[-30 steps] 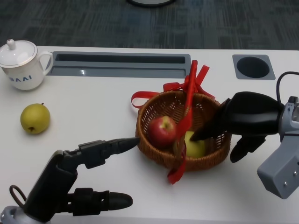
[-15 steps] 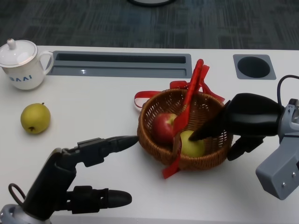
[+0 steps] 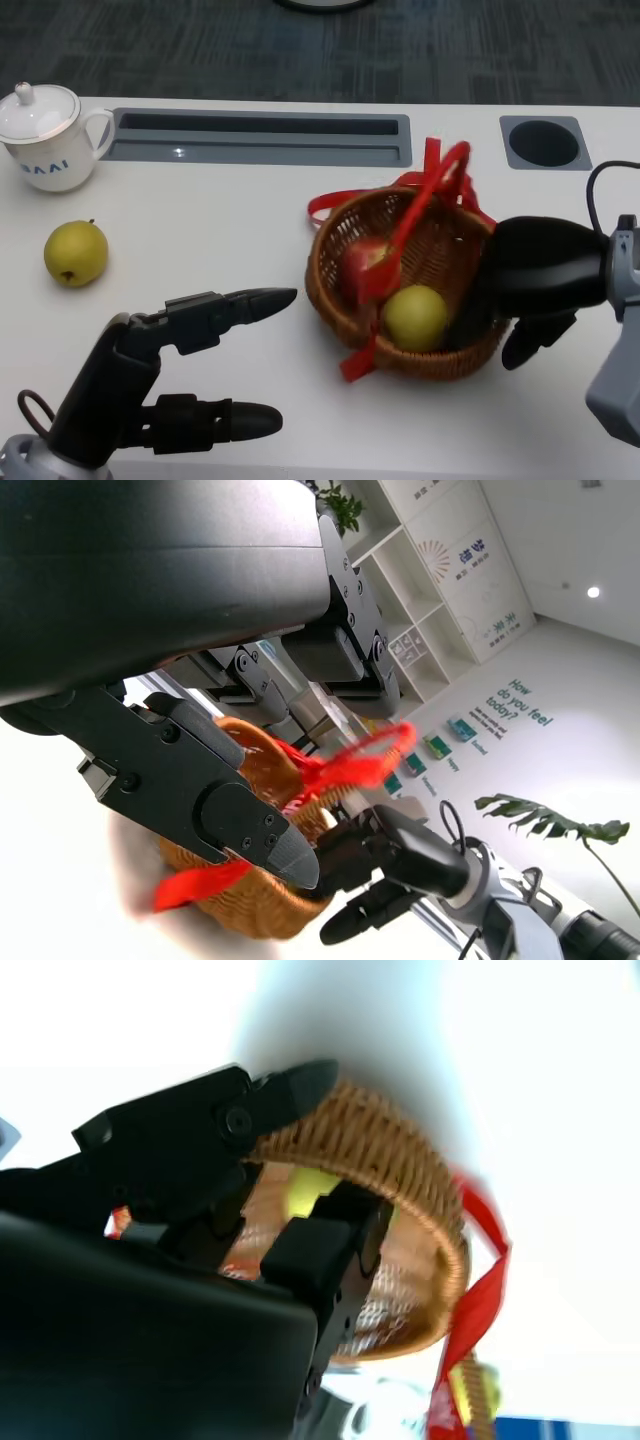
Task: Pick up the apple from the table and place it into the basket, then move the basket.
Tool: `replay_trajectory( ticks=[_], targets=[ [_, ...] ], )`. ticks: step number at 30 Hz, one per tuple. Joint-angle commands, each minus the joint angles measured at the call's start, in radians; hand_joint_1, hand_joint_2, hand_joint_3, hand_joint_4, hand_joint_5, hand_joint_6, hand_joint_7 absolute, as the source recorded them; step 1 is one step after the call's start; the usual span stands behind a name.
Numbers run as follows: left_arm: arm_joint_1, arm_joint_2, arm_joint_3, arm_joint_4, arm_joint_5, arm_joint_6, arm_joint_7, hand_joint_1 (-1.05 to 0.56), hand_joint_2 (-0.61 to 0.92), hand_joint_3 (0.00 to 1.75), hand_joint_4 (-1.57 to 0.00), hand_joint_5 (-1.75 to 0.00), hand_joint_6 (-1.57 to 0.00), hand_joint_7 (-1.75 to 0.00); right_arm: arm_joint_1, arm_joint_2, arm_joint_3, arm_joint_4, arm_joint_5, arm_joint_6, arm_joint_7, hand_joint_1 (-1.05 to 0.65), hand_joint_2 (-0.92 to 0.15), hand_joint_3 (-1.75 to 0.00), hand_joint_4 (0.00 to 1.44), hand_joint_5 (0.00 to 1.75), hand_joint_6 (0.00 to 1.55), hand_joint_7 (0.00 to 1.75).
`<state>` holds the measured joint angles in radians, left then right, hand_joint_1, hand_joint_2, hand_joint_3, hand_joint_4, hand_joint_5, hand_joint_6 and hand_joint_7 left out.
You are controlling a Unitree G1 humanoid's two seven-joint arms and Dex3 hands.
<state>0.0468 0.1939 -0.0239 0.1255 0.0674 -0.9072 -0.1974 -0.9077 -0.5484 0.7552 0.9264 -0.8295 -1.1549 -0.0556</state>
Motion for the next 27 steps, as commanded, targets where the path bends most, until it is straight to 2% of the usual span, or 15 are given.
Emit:
replay_trajectory(
  ticks=[1, 5, 10, 11, 14, 15, 16, 22, 27],
  targets=[
    [-0.009, -0.001, 0.011, -0.005, 0.01, -0.001, 0.02, -0.41, 0.69, 0.0, -0.78, -0.01, -0.76, -0.01, 0.046, -0.064, -0.018, -0.11, 0.067, -0.095, 0.102, -0.21, -0.74, 0.0, 1.19, 0.06, 1.17, 0.02],
    [-0.008, -0.01, 0.011, -0.009, 0.014, -0.003, 0.029, -0.4, 0.69, 0.0, -0.79, -0.01, -0.77, -0.01, 0.084, -0.092, -0.042, -0.194, 0.131, -0.123, 0.197, -0.2, -0.75, -0.01, 1.19, 0.05, 1.15, 0.01],
    [-0.008, -0.021, 0.015, -0.016, 0.023, 0.0, 0.042, -0.41, 0.7, 0.0, -0.8, -0.01, -0.78, -0.01, 0.118, -0.091, -0.08, -0.236, 0.158, -0.124, 0.26, -0.21, -0.77, -0.01, 1.26, 0.09, 1.17, 0.02],
    [-0.008, -0.023, 0.015, -0.017, 0.024, 0.0, 0.044, -0.42, 0.7, 0.0, -0.8, -0.01, -0.78, -0.01, 0.122, -0.087, -0.089, -0.236, 0.156, -0.124, 0.261, -0.2, -0.78, -0.01, 1.26, 0.16, 1.19, 0.03],
    [-0.007, -0.024, 0.016, -0.019, 0.026, -0.001, 0.047, -0.42, 0.7, 0.0, -0.8, -0.01, -0.79, -0.01, 0.123, -0.067, -0.112, -0.215, 0.143, -0.124, 0.253, -0.17, -0.78, 0.0, 1.07, 0.65, 1.23, 0.06],
    [-0.007, -0.024, 0.015, -0.02, 0.026, -0.001, 0.048, -0.41, 0.7, 0.0, -0.81, -0.01, -0.79, -0.01, 0.12, -0.059, -0.117, -0.203, 0.14, -0.122, 0.25, -0.18, -0.78, 0.0, 1.01, 0.76, 1.23, 0.07],
    [-0.007, -0.023, 0.015, -0.02, 0.026, 0.0, 0.048, -0.41, 0.7, 0.0, -0.81, -0.01, -0.79, -0.01, 0.118, -0.051, -0.123, -0.19, 0.134, -0.119, 0.241, -0.18, -0.78, 0.0, 0.99, 0.78, 1.23, 0.07],
    [-0.005, -0.027, 0.019, -0.021, 0.029, -0.005, 0.058, -0.41, 0.7, 0.0, -0.82, -0.01, -0.79, -0.01, 0.094, -0.01, -0.152, -0.104, 0.034, -0.071, 0.134, -0.26, -0.79, 0.0, 1.0, 0.76, 1.23, 0.07],
    [-0.002, -0.031, 0.024, -0.019, 0.039, -0.01, 0.073, -0.43, 0.71, 0.0, -0.82, -0.01, -0.8, -0.01, 0.039, 0.024, -0.141, 0.02, -0.056, 0.016, 0.01, -0.3, -0.81, 0.0, 1.08, 0.45, 1.17, 0.01]
  ],
)
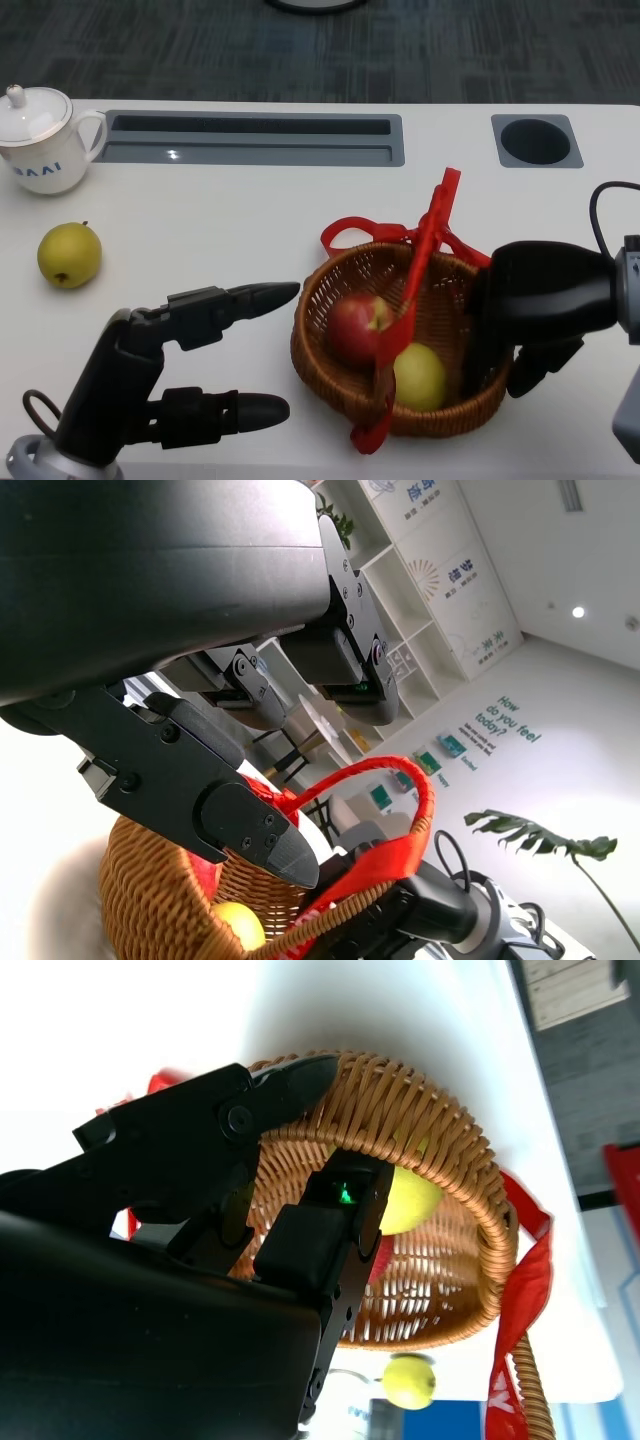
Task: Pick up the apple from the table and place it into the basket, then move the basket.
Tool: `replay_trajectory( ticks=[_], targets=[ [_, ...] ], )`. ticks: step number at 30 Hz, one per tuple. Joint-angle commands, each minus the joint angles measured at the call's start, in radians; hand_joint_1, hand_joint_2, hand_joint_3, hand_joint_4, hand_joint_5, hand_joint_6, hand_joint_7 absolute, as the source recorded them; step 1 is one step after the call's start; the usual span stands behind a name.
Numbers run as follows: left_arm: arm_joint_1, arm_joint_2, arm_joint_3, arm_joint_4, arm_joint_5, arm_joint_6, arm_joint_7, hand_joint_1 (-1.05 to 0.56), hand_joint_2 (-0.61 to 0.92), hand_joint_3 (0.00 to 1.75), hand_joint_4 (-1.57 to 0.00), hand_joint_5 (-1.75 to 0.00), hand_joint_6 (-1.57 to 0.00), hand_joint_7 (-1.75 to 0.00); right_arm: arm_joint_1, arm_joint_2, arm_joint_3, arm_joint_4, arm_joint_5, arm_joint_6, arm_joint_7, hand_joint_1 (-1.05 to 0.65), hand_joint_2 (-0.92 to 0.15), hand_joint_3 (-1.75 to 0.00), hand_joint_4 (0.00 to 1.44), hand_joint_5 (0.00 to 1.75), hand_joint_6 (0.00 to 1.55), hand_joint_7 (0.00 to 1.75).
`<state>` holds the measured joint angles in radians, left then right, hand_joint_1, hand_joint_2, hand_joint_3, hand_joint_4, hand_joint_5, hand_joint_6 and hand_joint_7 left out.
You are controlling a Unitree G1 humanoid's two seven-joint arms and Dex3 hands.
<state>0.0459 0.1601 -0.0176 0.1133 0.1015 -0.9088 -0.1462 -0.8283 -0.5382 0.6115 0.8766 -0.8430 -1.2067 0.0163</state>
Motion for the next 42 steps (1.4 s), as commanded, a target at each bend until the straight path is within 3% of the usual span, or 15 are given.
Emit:
replay_trajectory(
  ticks=[1, 7, 9, 17, 21, 27, 31, 35, 42],
  targets=[
    [0.0, 0.003, 0.018, -0.006, 0.004, -0.008, 0.022, -0.43, 0.71, 0.0, -0.82, -0.01, -0.8, -0.01, -0.054, 0.021, 0.008, 0.102, -0.06, 0.09, -0.09, -0.3, -0.82, 0.0, 1.09, 0.45, 1.17, 0.01],
    [-0.001, 0.006, 0.021, 0.003, -0.002, -0.013, 0.021, -0.45, 0.71, 0.0, -0.83, -0.01, -0.8, -0.01, -0.124, 0.068, 0.057, 0.271, -0.132, 0.204, -0.246, -0.29, -0.83, 0.0, 0.97, 0.84, 1.17, 0.01],
    [0.0, 0.008, 0.025, 0.005, -0.001, -0.016, 0.02, -0.45, 0.71, 0.0, -0.83, -0.01, -0.8, -0.01, -0.14, 0.085, 0.066, 0.319, -0.131, 0.238, -0.259, -0.29, -0.83, 0.0, 0.95, 0.86, 1.17, 0.01],
    [-0.003, 0.021, 0.026, 0.012, -0.018, -0.021, 0.007, -0.45, 0.7, 0.0, -0.83, -0.01, -0.8, 0.0, -0.187, 0.142, 0.068, 0.427, -0.098, 0.371, -0.254, -0.28, -0.83, 0.0, 1.01, 0.59, 1.16, 0.0],
    [0.004, 0.022, 0.023, 0.012, -0.018, -0.024, 0.007, -0.44, 0.69, 0.0, -0.83, 0.0, -0.8, 0.0, -0.213, 0.183, 0.061, 0.467, -0.083, 0.483, -0.211, -0.31, -0.84, 0.0, 0.97, 0.71, 1.16, 0.0],
    [0.031, 0.018, 0.034, 0.013, -0.011, -0.037, 0.018, -0.42, 0.67, 0.0, -0.85, -0.01, -0.83, -0.01, -0.245, 0.228, 0.007, 0.506, -0.016, 0.681, -0.119, -0.28, -0.82, 0.0, 1.15, 0.3, 1.15, 0.0],
    [0.053, 0.014, 0.044, 0.007, -0.012, -0.041, 0.024, -0.42, 0.67, 0.0, -0.86, -0.01, -0.84, -0.01, -0.271, 0.233, -0.032, 0.514, 0.025, 0.781, -0.068, -0.29, -0.81, 0.0, 1.18, 0.22, 1.15, 0.0],
    [0.06, 0.017, 0.05, 0.021, -0.017, -0.062, 0.024, -0.41, 0.67, 0.0, -0.86, -0.01, -0.84, -0.01, -0.302, 0.237, -0.045, 0.517, 0.04, 0.863, -0.028, -0.32, -0.82, -0.01, 1.09, 0.15, 1.12, 0.0],
    [0.062, 0.017, 0.059, 0.054, -0.026, -0.112, 0.026, -0.45, 0.69, 0.0, -0.87, -0.01, -0.85, -0.01, -0.323, 0.24, -0.091, 0.519, 0.078, 0.929, 0.009, -0.32, -0.8, 0.0, 1.15, 0.09, 1.11, 0.0]
  ],
)
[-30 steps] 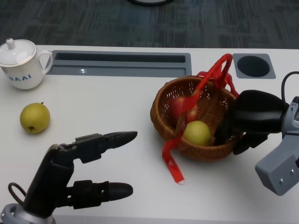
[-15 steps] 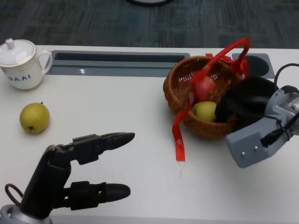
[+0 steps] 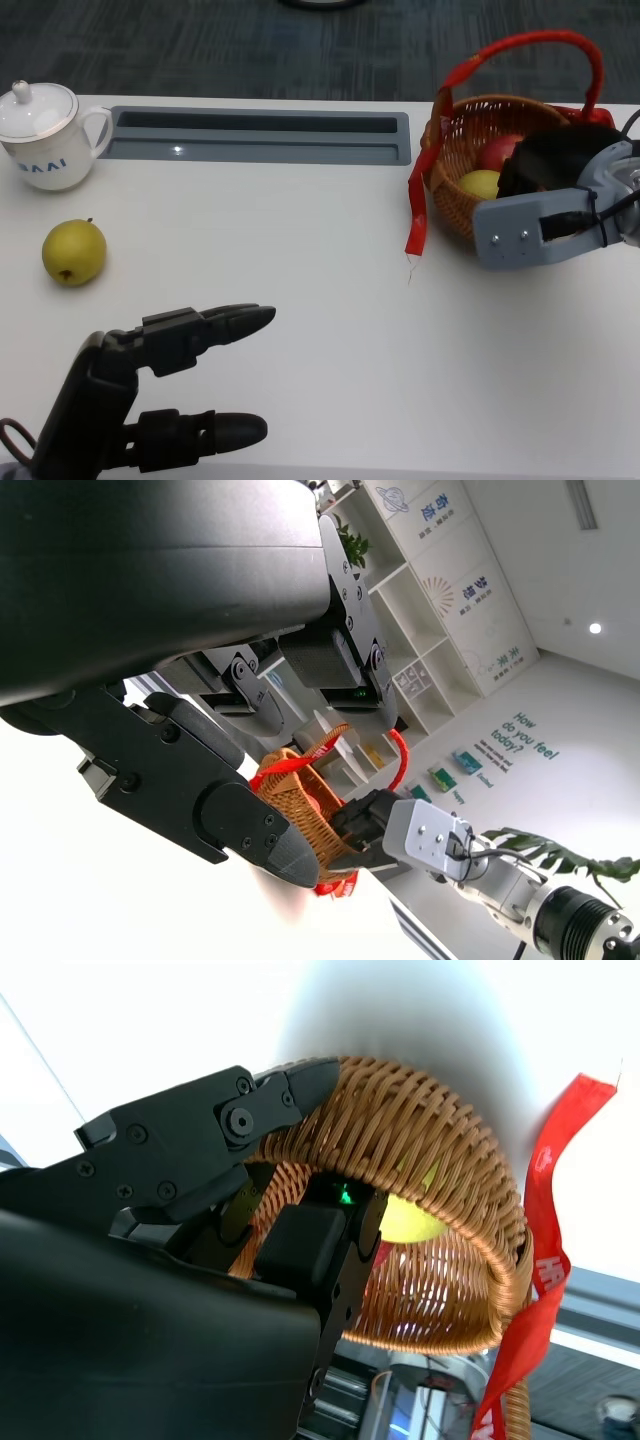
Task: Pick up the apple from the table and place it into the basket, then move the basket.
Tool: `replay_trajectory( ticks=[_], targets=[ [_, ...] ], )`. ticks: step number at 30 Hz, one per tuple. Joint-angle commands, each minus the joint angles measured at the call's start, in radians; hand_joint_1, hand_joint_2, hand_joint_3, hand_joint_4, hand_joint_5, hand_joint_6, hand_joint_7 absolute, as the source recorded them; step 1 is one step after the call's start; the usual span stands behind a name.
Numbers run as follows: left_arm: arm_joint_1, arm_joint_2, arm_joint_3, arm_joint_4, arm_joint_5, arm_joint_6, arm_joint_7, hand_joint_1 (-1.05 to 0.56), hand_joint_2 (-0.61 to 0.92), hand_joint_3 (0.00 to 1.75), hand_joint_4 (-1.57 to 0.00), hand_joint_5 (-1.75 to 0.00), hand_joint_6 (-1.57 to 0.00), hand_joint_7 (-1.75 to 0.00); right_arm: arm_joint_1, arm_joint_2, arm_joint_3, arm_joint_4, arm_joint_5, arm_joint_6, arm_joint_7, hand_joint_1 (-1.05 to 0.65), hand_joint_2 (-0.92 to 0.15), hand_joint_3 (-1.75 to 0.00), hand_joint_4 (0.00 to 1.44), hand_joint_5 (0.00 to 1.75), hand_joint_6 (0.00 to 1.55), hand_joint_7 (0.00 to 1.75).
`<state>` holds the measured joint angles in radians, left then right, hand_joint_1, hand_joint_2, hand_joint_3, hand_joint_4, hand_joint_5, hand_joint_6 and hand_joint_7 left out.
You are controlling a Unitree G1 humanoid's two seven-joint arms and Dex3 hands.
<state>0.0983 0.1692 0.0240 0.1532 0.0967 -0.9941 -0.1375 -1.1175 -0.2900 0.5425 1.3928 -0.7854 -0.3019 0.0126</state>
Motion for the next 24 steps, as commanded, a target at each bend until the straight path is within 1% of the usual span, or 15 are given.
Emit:
replay_trajectory(
  ticks=[1, 10, 17, 21, 24],
  targets=[
    [0.011, 0.009, 0.019, 0.017, -0.022, -0.032, 0.018, -0.45, 0.69, 0.0, -0.87, -0.01, -0.85, -0.01, -0.035, -0.007, -0.025, 0.003, 0.022, 0.031, 0.013, -0.32, -0.79, 0.0, 1.15, 0.08, 1.11, 0.0],
    [0.031, 0.004, 0.033, 0.031, -0.014, -0.057, 0.02, -0.43, 0.68, 0.0, -0.88, -0.01, -0.86, -0.01, -0.041, 0.006, -0.051, 0.007, 0.027, 0.097, -0.006, -0.34, -0.8, 0.0, 1.15, 0.03, 1.1, 0.0],
    [0.034, 0.008, 0.035, 0.041, -0.02, -0.069, 0.017, -0.42, 0.68, 0.0, -0.89, -0.01, -0.86, -0.01, -0.038, 0.013, -0.081, 0.007, 0.037, 0.137, -0.014, -0.34, -0.81, 0.0, 1.18, 0.03, 1.12, 0.01],
    [0.031, 0.006, 0.04, 0.053, -0.01, -0.083, 0.021, -0.42, 0.69, 0.0, -0.89, -0.01, -0.88, -0.01, -0.036, 0.009, -0.096, 0.007, 0.049, 0.139, -0.012, -0.35, -0.81, 0.0, 1.17, 0.02, 1.12, 0.0],
    [0.027, 0.006, 0.042, 0.067, -0.01, -0.094, 0.022, -0.41, 0.69, 0.0, -0.9, -0.01, -0.89, -0.01, -0.032, 0.005, -0.11, 0.006, 0.057, 0.131, -0.012, -0.35, -0.8, 0.0, 1.14, 0.0, 1.09, 0.0]
  ],
)
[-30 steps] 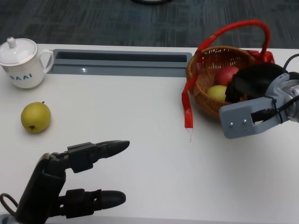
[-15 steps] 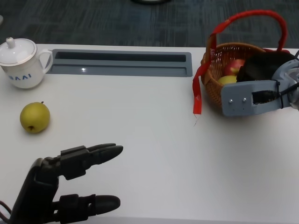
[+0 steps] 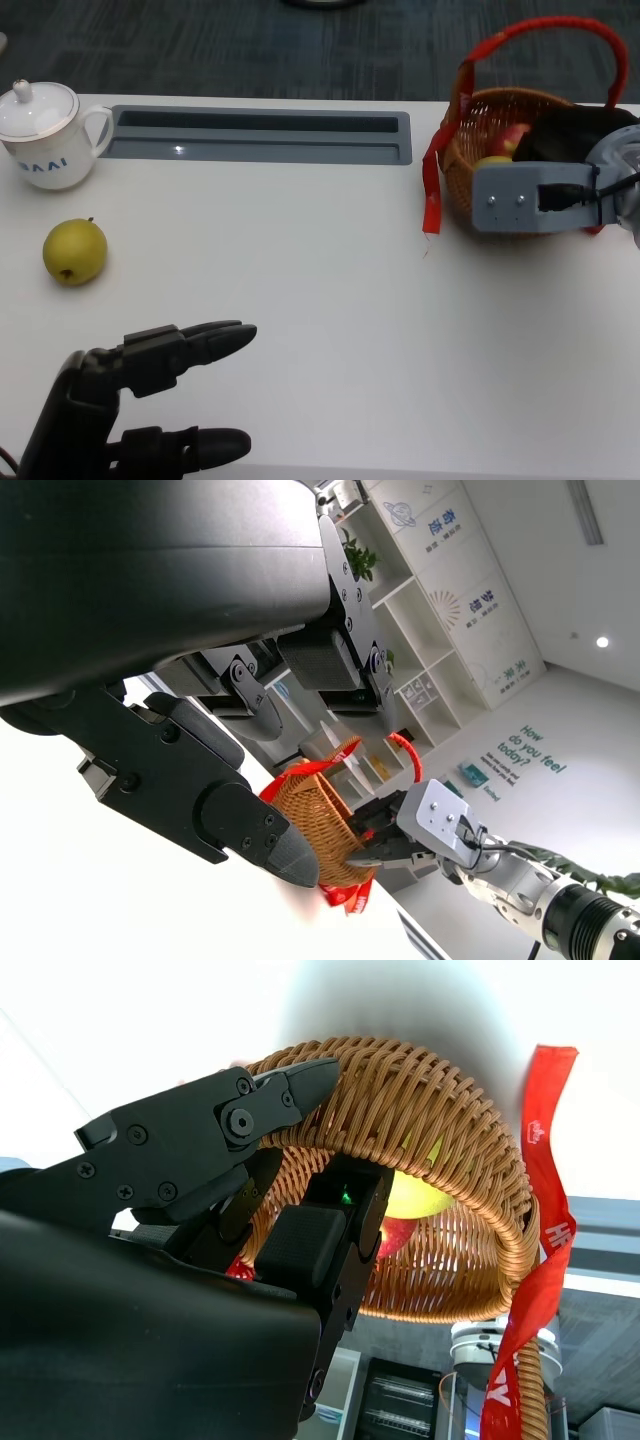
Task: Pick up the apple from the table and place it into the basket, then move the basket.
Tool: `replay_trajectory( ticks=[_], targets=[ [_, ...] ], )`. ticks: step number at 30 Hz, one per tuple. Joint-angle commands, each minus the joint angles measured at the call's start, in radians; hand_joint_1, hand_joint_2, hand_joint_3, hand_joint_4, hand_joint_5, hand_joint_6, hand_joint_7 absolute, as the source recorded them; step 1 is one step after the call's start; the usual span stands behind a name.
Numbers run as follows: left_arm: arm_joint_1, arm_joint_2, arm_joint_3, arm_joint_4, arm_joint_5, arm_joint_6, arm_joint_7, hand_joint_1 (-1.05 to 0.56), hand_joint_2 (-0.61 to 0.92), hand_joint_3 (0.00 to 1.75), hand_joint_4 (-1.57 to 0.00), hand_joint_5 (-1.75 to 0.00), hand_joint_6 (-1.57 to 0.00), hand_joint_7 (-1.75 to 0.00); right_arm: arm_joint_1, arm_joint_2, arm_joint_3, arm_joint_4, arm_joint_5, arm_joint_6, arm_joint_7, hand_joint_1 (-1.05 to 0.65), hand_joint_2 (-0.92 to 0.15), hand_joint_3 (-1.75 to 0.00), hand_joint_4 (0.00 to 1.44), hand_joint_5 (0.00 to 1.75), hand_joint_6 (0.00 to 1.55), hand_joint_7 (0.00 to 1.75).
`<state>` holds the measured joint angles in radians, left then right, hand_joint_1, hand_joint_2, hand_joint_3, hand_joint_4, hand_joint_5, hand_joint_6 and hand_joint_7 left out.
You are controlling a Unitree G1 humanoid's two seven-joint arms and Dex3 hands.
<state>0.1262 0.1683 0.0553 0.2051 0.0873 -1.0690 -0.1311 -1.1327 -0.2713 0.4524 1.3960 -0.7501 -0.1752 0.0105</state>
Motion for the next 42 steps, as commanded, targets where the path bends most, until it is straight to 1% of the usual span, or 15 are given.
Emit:
replay_trajectory(
  ticks=[1, 5, 7, 9, 11, 13, 14, 16, 19, 23, 28, 32, 35, 38, 42],
  targets=[
    [-0.003, 0.007, 0.011, 0.019, -0.001, -0.022, 0.016, -0.42, 0.69, 0.0, -0.9, -0.01, -0.89, -0.01, -0.015, -0.015, -0.026, 0.003, 0.025, -0.001, -0.01, -0.35, -0.79, 0.0, 1.12, 0.0, 1.06, 0.0],
    [-0.01, 0.008, 0.008, 0.027, -0.002, -0.027, 0.016, -0.42, 0.69, 0.0, -0.9, -0.01, -0.89, -0.01, -0.011, -0.023, -0.042, 0.002, 0.038, -0.02, -0.001, -0.43, -0.74, 0.0, 0.99, 0.0, 0.93, 0.0],
    [-0.013, 0.008, 0.005, 0.027, -0.006, -0.024, 0.014, -0.43, 0.69, 0.0, -0.9, -0.01, -0.89, -0.01, -0.01, -0.026, -0.052, 0.002, 0.047, -0.022, 0.012, -0.48, -0.73, 0.0, 0.89, 0.0, 0.83, 0.0],
    [-0.016, 0.009, 0.0, 0.028, -0.014, -0.021, 0.011, -0.42, 0.69, 0.0, -0.89, -0.01, -0.88, 0.0, -0.01, -0.029, -0.062, 0.001, 0.055, -0.029, 0.029, -0.56, -0.72, 0.0, 0.74, 0.0, 0.69, 0.0],
    [-0.018, 0.01, -0.003, 0.027, -0.02, -0.017, 0.009, -0.42, 0.68, 0.0, -0.88, 0.0, -0.87, 0.0, -0.008, -0.033, -0.062, -0.002, 0.055, -0.049, 0.038, -0.67, -0.73, 0.0, 0.58, 0.0, 0.57, 0.0],
    [-0.02, 0.012, -0.003, 0.026, -0.021, -0.012, 0.007, -0.43, 0.68, 0.0, -0.87, 0.0, -0.85, 0.0, -0.006, -0.037, -0.053, -0.004, 0.049, -0.079, 0.039, -0.77, -0.74, -0.01, 0.44, 0.0, 0.47, 0.0],
    [-0.021, 0.014, -0.003, 0.026, -0.021, -0.01, 0.006, -0.43, 0.68, 0.0, -0.87, 0.0, -0.85, 0.0, -0.005, -0.038, -0.05, -0.006, 0.047, -0.097, 0.04, -0.82, -0.75, -0.01, 0.39, 0.0, 0.44, 0.0],
    [-0.026, 0.018, -0.004, 0.027, -0.021, -0.006, 0.005, -0.44, 0.68, 0.0, -0.87, 0.0, -0.84, 0.0, -0.003, -0.038, -0.05, -0.009, 0.051, -0.133, 0.046, -0.87, -0.76, -0.01, 0.34, 0.0, 0.4, 0.0],
    [-0.035, 0.021, -0.004, 0.03, -0.017, -0.003, 0.004, -0.46, 0.67, 0.0, -0.86, 0.0, -0.85, 0.0, 0.0, -0.037, -0.059, -0.012, 0.065, -0.174, 0.062, -0.91, -0.77, -0.01, 0.31, 0.0, 0.37, 0.0],
    [-0.05, 0.021, -0.008, 0.039, -0.013, -0.003, 0.004, -0.47, 0.67, 0.0, -0.87, 0.0, -0.85, 0.0, 0.005, -0.043, -0.062, -0.016, 0.075, -0.199, 0.071, -0.95, -0.78, -0.01, 0.24, 0.0, 0.3, 0.0],
    [-0.057, 0.019, -0.01, 0.041, -0.005, 0.003, 0.006, -0.49, 0.68, 0.0, -0.87, 0.0, -0.85, 0.0, 0.01, -0.057, -0.055, -0.019, 0.071, -0.197, 0.043, -1.01, -0.8, -0.01, 0.16, 0.0, 0.18, 0.0],
    [-0.06, 0.019, -0.014, 0.046, -0.01, 0.001, 0.004, -0.5, 0.68, 0.0, -0.87, 0.0, -0.85, 0.0, 0.016, -0.076, -0.055, -0.027, 0.074, -0.225, 0.015, -1.04, -0.81, -0.01, 0.12, 0.0, 0.13, 0.0],
    [-0.063, 0.023, -0.017, 0.048, -0.014, 0.0, 0.001, -0.49, 0.69, 0.0, -0.87, 0.0, -0.85, 0.0, 0.026, -0.089, -0.058, -0.035, 0.081, -0.25, -0.004, -1.04, -0.81, -0.01, 0.13, 0.01, 0.12, 0.0],
    [-0.066, 0.027, -0.017, 0.043, -0.014, 0.003, 0.0, -0.5, 0.69, 0.0, -0.86, 0.0, -0.85, 0.0, 0.049, -0.104, -0.082, -0.044, 0.114, -0.296, 0.001, -1.02, -0.81, 0.0, 0.17, 0.02, 0.12, 0.01],
    [-0.068, 0.031, -0.02, 0.033, -0.019, 0.012, -0.002, -0.51, 0.7, 0.0, -0.86, 0.0, -0.84, 0.0, 0.098, -0.128, -0.121, -0.061, 0.168, -0.387, -0.004, -0.93, -0.8, 0.0, 0.28, 0.05, 0.19, 0.02]
  ],
)
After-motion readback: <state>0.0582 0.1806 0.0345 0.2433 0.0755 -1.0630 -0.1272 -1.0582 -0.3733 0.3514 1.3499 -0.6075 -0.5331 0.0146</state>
